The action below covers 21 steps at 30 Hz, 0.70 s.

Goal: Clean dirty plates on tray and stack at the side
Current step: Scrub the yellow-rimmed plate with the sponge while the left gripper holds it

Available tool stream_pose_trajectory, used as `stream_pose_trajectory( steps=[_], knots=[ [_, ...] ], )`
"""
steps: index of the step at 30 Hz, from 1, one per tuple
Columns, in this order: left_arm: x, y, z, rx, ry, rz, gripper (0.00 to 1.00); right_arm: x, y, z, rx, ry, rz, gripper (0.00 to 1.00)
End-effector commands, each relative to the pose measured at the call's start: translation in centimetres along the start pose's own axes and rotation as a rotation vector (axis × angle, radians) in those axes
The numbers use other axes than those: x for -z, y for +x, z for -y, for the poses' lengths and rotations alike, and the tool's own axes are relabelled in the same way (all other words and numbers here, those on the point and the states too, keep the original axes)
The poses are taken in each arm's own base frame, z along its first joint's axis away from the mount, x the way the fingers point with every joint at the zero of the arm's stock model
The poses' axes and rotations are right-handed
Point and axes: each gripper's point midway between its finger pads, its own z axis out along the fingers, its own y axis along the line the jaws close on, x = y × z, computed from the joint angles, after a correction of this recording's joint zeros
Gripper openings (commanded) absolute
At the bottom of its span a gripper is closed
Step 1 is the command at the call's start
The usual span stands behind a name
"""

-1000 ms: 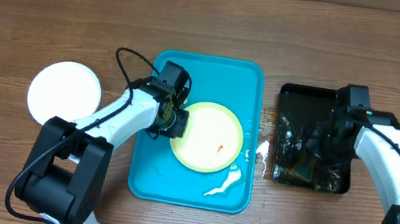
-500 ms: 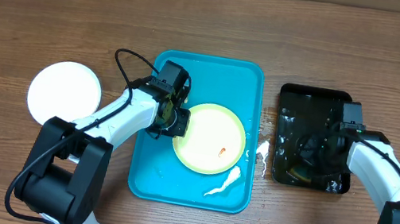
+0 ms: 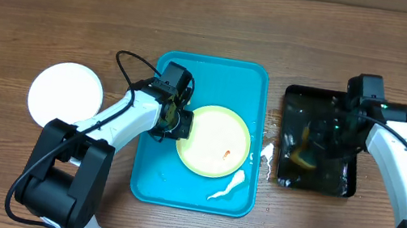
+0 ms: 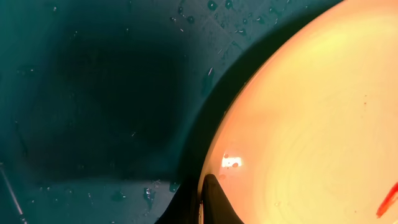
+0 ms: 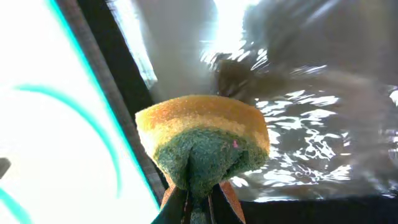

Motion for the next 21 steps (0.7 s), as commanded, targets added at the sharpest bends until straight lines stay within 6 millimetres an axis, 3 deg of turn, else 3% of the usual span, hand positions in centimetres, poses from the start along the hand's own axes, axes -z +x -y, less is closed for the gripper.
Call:
stream_pose_trajectory(
  steps=[1,6,9,15,21],
  knots=[
    [-0.6,0.6,-0.5,0.036,-0.018,-0.02,0.04,0.8,1.5,-5.1,0.155,-0.158,-0.023,0.04],
    [-0.6,0.7,-0.1,0.036,0.004,-0.028,0.04,-0.4,4.3,-10.4,0.349,-0.2,-0.027,0.04],
    [-0.6,0.7,0.0,0.037,0.006,-0.03,0.04,-1.5,5.0,-13.1,0.377,-0.169,0.04,0.04],
    [-0.6,1.3,-0.1,0.093,0.006,-0.055,0.04,-4.4,5.9,-16.5,0.335,-0.13,0.176,0.04],
    [-0.5,1.5,0.0,0.093,0.011,-0.062,0.04,-9.1,7.5,-18.5,0.326,-0.128,0.152,0.04]
  ],
)
